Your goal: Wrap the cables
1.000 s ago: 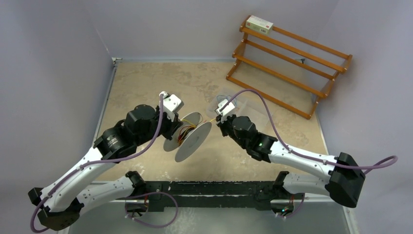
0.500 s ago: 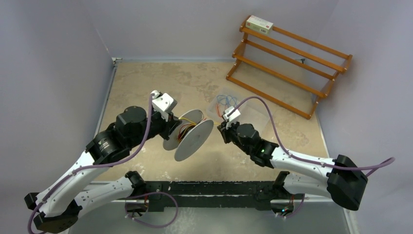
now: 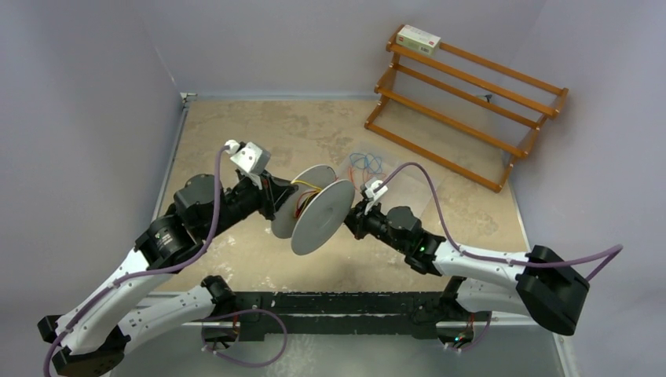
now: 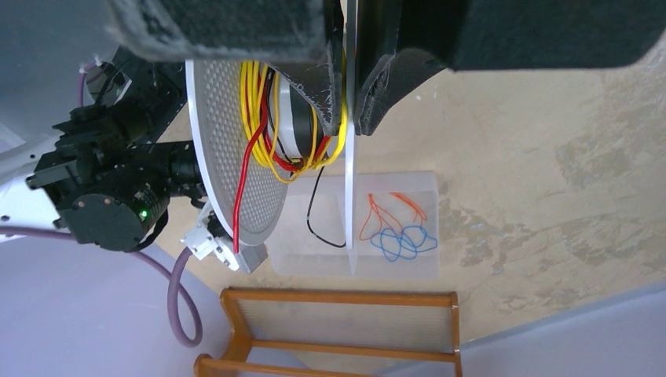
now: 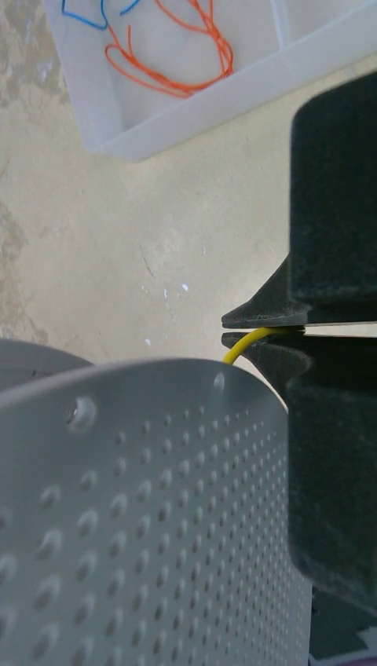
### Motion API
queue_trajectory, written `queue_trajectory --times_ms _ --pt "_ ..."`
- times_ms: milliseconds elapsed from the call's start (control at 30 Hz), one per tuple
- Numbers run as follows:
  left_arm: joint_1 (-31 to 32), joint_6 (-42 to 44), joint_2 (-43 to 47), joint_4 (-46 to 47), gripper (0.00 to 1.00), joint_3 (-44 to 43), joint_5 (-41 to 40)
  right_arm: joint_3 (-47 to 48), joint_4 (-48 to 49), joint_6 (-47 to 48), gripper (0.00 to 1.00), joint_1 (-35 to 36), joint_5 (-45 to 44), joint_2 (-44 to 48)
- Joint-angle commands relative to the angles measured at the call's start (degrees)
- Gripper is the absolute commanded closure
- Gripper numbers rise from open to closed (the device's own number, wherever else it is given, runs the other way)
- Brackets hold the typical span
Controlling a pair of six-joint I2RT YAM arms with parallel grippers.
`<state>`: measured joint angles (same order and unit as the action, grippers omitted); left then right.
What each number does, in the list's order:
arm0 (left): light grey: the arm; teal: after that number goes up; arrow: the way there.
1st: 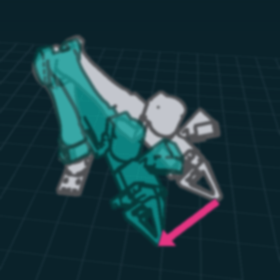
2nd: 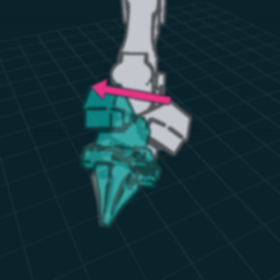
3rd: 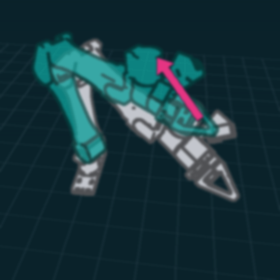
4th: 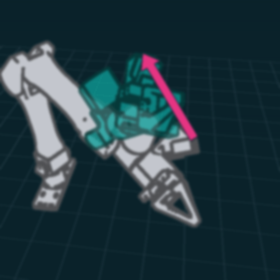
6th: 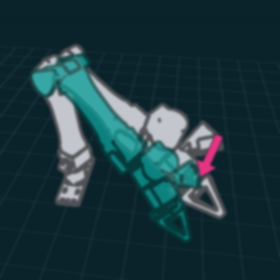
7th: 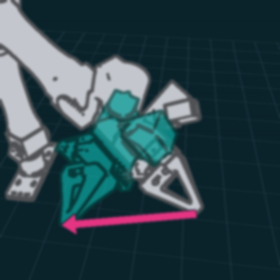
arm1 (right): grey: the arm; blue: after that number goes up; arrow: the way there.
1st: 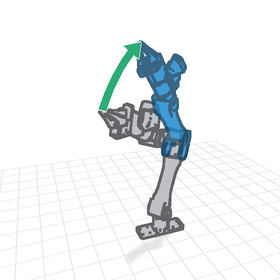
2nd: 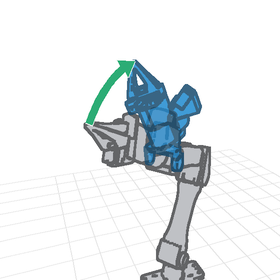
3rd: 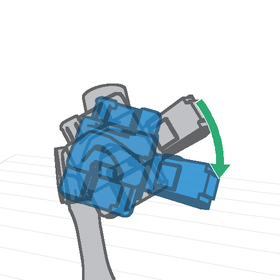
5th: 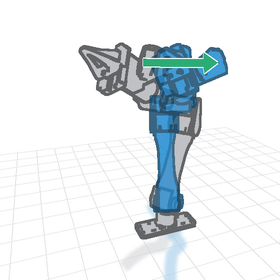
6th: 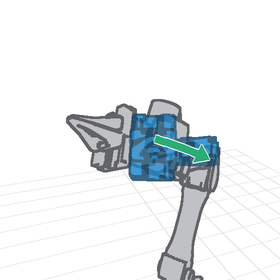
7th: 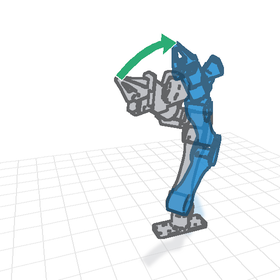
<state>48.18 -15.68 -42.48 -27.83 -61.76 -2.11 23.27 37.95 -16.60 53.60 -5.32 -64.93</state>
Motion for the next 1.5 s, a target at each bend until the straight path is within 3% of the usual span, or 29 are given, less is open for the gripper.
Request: queue_trajectory --times_ms 0,500,833,1467 --pt "0.24 -6.53 2.46 14.91 1.0 -0.02 0.04 -2.29 7.17 -3.45 1.0 -0.26 4.81 0.64" --pt "0.24 -14.84 9.67 28.74 1.0 9.63 -17.49 -9.36 24.41 -14.88 1.0 -0.26 12.88 6.02" --pt "0.24 -25.76 12.14 35.99 1.0 14.72 -29.52 -9.07 31.55 -19.8 1.0 -0.1 17.69 6.17" --pt "0.22 -33.59 10.64 42.24 1.0 19.79 -37.91 -13.29 52.86 -30.87 1.0 0.05 19.63 -1.35"
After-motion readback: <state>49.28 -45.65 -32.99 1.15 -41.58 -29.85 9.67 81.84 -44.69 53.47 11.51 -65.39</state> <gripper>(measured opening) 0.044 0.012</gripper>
